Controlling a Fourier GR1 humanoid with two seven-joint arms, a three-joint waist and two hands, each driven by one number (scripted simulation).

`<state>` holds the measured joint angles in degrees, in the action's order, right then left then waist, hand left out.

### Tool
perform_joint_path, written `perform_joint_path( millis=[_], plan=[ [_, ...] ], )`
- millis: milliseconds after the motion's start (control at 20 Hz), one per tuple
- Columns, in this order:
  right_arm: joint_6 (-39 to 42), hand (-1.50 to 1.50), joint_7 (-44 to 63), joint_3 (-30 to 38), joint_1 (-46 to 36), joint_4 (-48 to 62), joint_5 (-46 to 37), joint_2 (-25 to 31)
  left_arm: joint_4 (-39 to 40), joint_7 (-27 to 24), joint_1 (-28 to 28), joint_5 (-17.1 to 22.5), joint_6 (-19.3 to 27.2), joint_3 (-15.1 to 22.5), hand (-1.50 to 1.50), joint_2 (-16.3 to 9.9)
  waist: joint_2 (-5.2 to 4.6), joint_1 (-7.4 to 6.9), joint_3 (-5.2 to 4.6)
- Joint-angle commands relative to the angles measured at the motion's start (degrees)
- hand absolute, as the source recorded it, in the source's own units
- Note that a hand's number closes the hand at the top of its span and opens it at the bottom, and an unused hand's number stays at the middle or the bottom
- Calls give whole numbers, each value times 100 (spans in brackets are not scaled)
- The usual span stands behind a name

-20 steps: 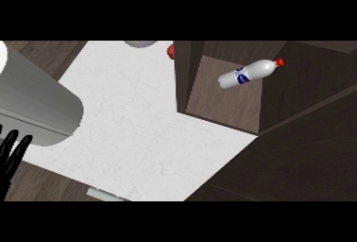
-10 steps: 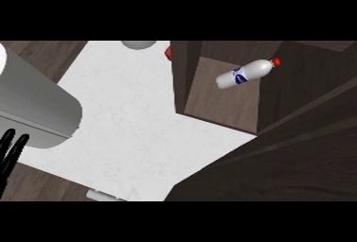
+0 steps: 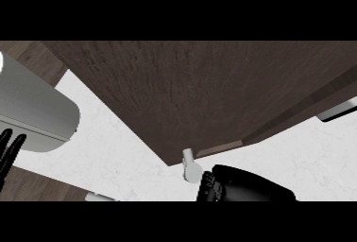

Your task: Pick up the bottled water, place it into the cabinet and close the cabinet

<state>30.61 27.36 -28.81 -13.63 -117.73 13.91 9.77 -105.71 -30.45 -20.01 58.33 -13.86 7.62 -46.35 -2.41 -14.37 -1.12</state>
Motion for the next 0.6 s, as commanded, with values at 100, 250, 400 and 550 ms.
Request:
perform_joint_path(
  millis=[100, 250, 400, 550],
  plan=[
    [-763, 150, 763, 273, -1367, 1569, -232, -927, 99, -57, -31, 21, -64, -119, -150, -10, 12, 41, 35],
    [-1168, 150, 825, 533, -2182, 2284, -161, -958, 132, -47, -84, 47, -140, -109, -150, -5, 26, 118, 61],
    [-1723, 150, 677, 887, -2946, 2920, -360, -967, 278, -84, -140, 93, -208, -189, -150, 3, 37, 197, 68],
    [-2317, 150, 322, 1103, -3485, 3638, -546, -972, 253, -111, -129, 77, -158, -207, -150, 50, 24, 266, 85]
  ],
)
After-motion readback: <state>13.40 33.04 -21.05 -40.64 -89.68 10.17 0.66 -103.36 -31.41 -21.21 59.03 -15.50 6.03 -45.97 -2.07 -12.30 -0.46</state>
